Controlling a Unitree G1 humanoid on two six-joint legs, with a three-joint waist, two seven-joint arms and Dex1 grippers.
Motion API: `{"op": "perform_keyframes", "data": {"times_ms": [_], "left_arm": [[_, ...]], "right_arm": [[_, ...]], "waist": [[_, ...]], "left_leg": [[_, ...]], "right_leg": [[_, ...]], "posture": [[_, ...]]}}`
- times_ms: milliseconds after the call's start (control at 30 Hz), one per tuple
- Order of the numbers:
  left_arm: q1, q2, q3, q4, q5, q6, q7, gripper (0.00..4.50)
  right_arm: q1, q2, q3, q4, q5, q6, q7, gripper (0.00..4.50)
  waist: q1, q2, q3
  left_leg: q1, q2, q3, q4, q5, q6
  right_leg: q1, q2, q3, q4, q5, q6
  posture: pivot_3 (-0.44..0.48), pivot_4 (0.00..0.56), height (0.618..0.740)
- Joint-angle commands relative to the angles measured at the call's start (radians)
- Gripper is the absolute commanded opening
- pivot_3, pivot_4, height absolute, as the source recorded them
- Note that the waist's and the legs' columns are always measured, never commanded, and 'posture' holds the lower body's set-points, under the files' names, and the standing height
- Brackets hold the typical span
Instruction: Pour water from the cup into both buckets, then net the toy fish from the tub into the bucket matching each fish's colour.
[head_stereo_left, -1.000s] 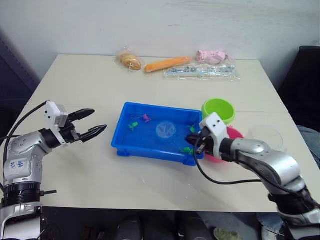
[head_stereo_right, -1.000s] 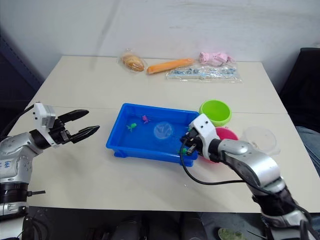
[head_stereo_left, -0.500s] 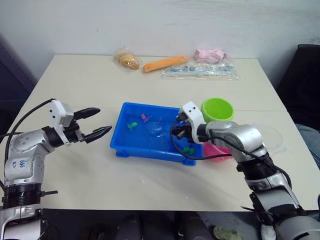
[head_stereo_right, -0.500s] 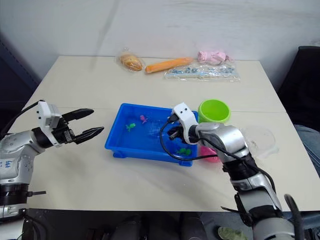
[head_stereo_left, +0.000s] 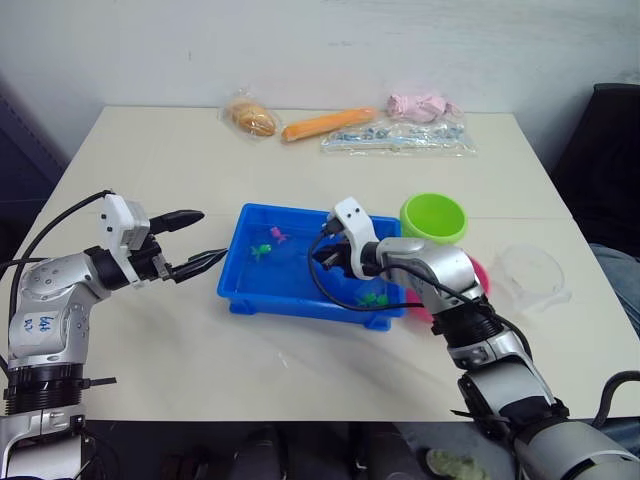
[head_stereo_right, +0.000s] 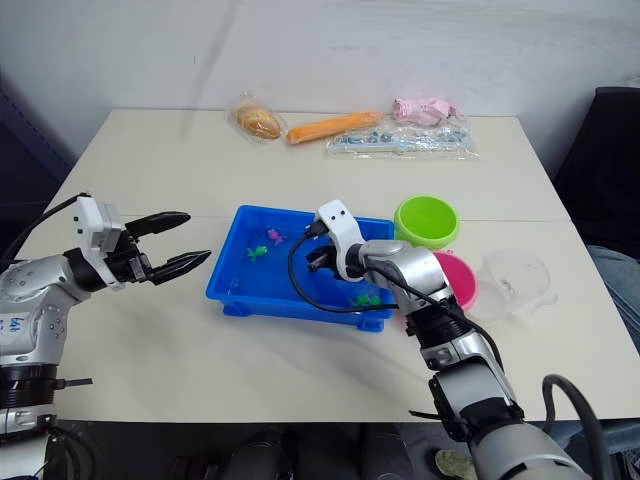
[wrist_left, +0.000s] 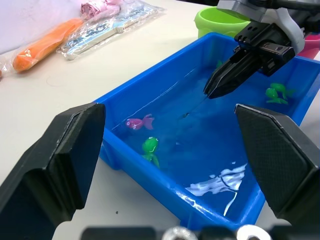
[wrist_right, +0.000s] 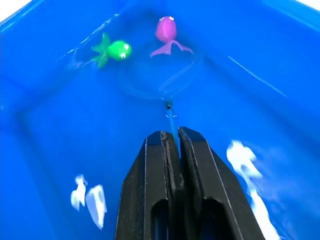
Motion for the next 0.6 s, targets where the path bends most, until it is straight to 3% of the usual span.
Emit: {"op": "perform_keyframes", "data": {"times_ms": [33, 600], "left_arm": [[-0.001, 0.008, 0.009, -0.029, -0.011, -0.001, 0.005, 4.45], [0.005, 0.007, 0.01, -0.029, -0.015, 0.002, -0.005, 4.45]], "right_arm": [[0.01, -0.008, -0.003, -0.011, -0.043, -0.063, 0.013, 0.0], [0.019, -0.073, 0.138, 0.036, -0.31, -0.367, 0.087, 0.0]], "waist": [[0.0, 0.0, 0.0], [-0.003, 0.0, 0.0]], "left_leg": [[0.0, 0.0, 0.0, 0.0, 0.0, 0.0], [0.0, 0.0, 0.0, 0.0, 0.0, 0.0]], "right_leg": [[0.0, 0.0, 0.0, 0.0, 0.0, 0.0], [0.0, 0.0, 0.0, 0.0, 0.0, 0.0]], "posture": [[0.0, 0.15, 0.74], [0.0, 0.15, 0.74]]}}
